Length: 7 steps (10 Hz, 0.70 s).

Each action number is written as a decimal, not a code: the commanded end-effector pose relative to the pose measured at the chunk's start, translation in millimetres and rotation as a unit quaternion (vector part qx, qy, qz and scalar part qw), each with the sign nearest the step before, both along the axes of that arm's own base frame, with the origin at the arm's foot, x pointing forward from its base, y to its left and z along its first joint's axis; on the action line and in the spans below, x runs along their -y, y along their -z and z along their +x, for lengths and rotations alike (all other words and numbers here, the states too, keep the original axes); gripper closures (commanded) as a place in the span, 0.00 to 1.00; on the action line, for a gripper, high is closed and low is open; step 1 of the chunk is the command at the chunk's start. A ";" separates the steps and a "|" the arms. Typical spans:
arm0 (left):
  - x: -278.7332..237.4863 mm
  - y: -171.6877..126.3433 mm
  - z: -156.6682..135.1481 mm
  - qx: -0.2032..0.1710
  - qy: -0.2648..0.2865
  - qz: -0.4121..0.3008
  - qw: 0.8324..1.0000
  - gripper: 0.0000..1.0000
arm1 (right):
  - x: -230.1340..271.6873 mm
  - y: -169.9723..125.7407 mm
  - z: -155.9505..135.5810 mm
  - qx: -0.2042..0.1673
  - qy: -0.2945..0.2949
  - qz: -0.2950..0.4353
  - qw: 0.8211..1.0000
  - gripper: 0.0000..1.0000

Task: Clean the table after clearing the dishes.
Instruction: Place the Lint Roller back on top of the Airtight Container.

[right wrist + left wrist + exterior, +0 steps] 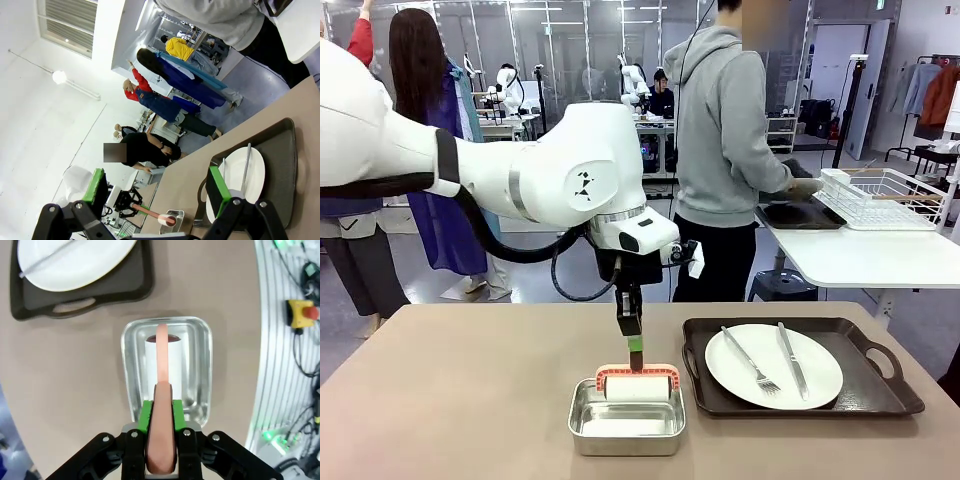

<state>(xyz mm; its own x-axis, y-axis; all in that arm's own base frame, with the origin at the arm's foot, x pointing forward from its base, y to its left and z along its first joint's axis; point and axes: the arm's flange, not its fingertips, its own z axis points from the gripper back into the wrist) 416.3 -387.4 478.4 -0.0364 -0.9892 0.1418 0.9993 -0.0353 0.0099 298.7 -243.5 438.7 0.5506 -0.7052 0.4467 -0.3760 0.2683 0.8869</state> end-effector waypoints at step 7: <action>-6.3 34.1 52.3 -0.055 -0.011 0.048 0.997 0.79 | -1.1 -2.0 -2.1 0.004 0.002 0.000 1.000 0.00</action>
<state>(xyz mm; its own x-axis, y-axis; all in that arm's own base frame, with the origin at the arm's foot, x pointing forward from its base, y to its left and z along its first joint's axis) 460.9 -380.7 439.5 0.0027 -0.9971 0.0754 0.9950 -0.0049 -0.1002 298.7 -243.5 438.6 0.5506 -0.7052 0.4467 -0.3760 0.2682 0.8869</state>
